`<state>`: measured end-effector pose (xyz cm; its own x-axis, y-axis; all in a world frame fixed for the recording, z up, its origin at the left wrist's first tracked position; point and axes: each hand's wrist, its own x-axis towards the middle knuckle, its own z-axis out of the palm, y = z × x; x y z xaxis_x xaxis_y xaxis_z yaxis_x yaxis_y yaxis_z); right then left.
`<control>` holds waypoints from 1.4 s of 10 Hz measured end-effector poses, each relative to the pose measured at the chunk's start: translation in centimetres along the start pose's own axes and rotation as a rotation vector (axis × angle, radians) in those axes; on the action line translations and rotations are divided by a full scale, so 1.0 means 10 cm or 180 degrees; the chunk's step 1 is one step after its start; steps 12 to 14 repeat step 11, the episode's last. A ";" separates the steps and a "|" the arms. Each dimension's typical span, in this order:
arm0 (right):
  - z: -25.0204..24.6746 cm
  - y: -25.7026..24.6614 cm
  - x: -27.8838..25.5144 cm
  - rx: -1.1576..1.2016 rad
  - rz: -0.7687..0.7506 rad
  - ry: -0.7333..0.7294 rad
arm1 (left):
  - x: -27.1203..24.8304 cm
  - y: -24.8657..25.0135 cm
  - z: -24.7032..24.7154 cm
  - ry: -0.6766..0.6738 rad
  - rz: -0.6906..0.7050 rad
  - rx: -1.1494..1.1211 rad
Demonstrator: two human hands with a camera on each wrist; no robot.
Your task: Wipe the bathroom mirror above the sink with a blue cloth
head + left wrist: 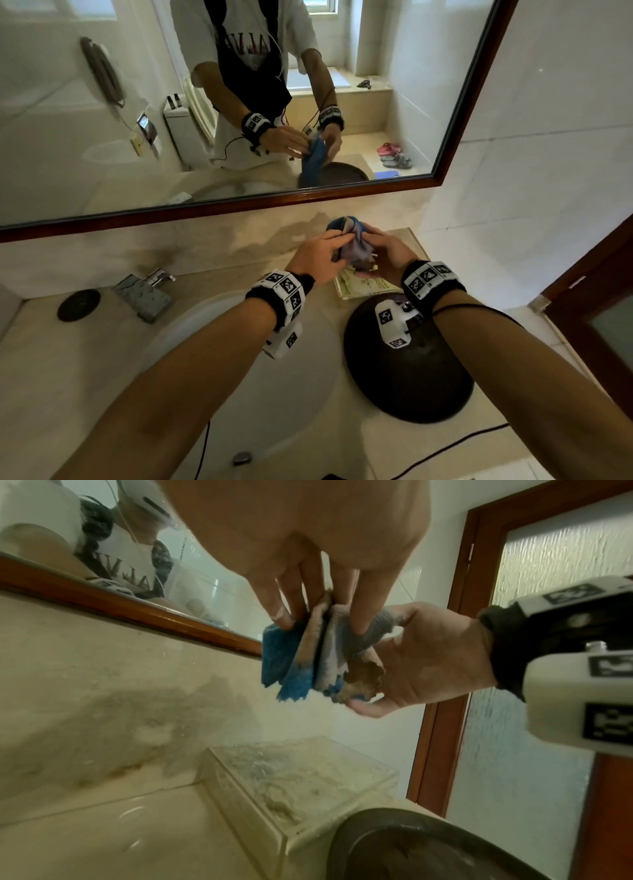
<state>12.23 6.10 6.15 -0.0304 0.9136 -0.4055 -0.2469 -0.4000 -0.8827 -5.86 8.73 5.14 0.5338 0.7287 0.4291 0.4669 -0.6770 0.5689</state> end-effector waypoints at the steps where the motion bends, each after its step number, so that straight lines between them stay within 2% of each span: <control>1: -0.04 0.08 -0.06 0.0100 -0.0120 0.0073 | -0.12 0.08 -0.01 -0.0402 -0.0209 0.0035; 2: -0.12 0.17 -0.14 0.0020 -0.0101 0.0424 | -0.23 0.19 -0.01 -0.1219 -0.0403 0.0516; 3: -0.27 0.28 -0.21 -0.0233 0.0047 0.0667 | -0.34 0.22 0.01 -0.1612 -0.0414 0.0730; 5: -0.66 0.68 -0.44 -0.1130 0.0101 0.1199 | -0.44 0.15 0.26 -0.1785 -0.0581 0.0708; 7: -0.86 1.12 -0.68 -0.1620 0.0059 0.1858 | -0.55 0.20 0.58 -0.1863 -0.0507 0.0492; 8: -0.89 1.31 -0.77 -0.1998 0.0438 0.1496 | -0.63 0.23 0.67 -0.1827 -0.0571 0.0447; 9: -0.82 1.36 -0.86 -0.2533 0.0763 0.1336 | -0.70 0.26 0.68 -0.1811 -0.0640 0.0458; 10: -0.76 1.28 -0.95 -0.2765 0.0739 0.1617 | -0.74 0.29 0.68 -0.1900 -0.0646 0.0491; 11: -0.77 1.19 -0.98 -0.2885 0.0520 0.1656 | -0.71 0.36 0.65 -0.1884 -0.0679 0.0506; 14: -0.77 1.19 -0.98 -0.2885 0.0520 0.1656 | -0.71 0.36 0.65 -0.1884 -0.0679 0.0506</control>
